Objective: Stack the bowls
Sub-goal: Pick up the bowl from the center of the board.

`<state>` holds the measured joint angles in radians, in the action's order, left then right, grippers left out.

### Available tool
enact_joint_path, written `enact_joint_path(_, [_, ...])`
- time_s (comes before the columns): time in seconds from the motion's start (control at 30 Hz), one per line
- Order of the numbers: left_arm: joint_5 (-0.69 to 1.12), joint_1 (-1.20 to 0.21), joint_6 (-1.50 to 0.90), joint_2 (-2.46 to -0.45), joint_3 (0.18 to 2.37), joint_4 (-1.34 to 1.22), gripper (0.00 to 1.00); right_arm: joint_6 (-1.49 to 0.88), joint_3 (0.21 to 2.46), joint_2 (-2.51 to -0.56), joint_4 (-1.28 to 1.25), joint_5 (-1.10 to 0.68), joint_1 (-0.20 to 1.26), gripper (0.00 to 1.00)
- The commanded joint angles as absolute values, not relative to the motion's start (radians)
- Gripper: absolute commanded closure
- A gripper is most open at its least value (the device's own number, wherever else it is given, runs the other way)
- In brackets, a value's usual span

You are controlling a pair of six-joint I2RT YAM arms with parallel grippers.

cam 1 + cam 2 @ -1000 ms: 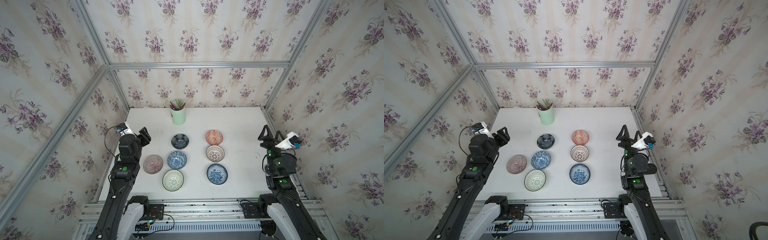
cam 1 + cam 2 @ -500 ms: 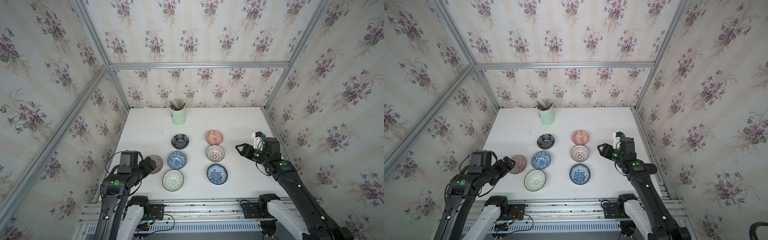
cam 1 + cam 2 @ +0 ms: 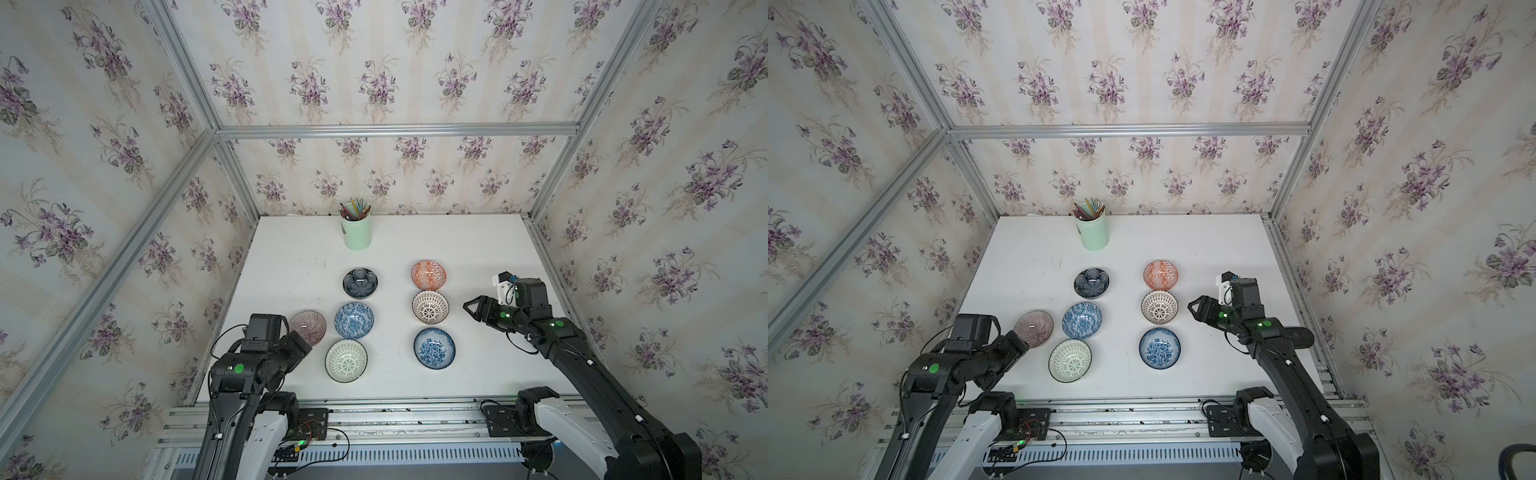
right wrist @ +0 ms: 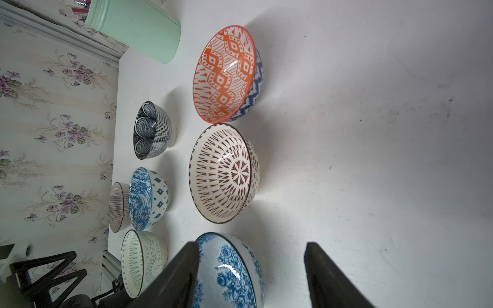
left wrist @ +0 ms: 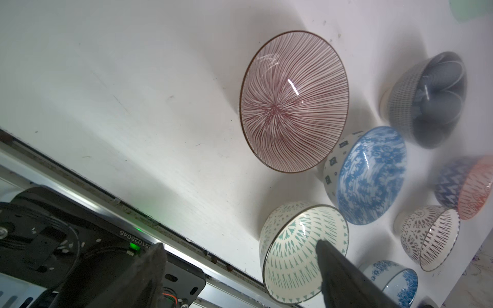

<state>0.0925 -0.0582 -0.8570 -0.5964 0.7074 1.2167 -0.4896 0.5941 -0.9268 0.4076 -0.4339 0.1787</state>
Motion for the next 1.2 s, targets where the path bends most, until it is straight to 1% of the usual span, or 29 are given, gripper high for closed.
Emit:
enact_joint_path(0.0, [0.08,-0.058,-0.894,-0.629,0.685,1.151,0.15,-0.48,0.594,-0.931,0.396,-0.433,0.181,0.33])
enact_joint_path(0.13, [0.036,-0.057,-0.899,-0.694,0.668,1.103,0.24,-0.48,0.592,-0.936,0.396,-0.433,0.181,0.33])
enact_joint_path(0.23, [0.005,-0.057,-0.907,-0.736,0.652,1.051,0.28,-0.48,0.591,-0.936,0.395,-0.436,0.183,0.34])
enact_joint_path(0.4, [-0.07,-0.055,-0.919,-0.814,0.646,0.956,0.32,-0.479,0.589,-0.936,0.398,-0.439,0.184,0.34])
enact_joint_path(0.47, [-0.082,-0.055,-0.915,-0.842,0.647,0.928,0.35,-0.479,0.589,-0.935,0.398,-0.441,0.187,0.35])
enact_joint_path(0.53, [-0.08,-0.054,-0.91,-0.869,0.639,0.893,0.4,-0.479,0.589,-0.935,0.399,-0.443,0.188,0.35])
enact_joint_path(0.67, [-0.069,-0.052,-0.901,-0.952,0.639,0.851,0.43,-0.48,0.589,-0.934,0.4,-0.443,0.191,0.35])
enact_joint_path(0.83, [-0.08,-0.051,-0.884,-1.012,0.646,0.824,0.44,-0.48,0.588,-0.936,0.4,-0.444,0.193,0.36])
enact_joint_path(1.17, [-0.036,-0.037,-0.858,-1.078,0.603,0.731,0.61,-0.482,0.588,-0.938,0.399,-0.443,0.195,0.36])
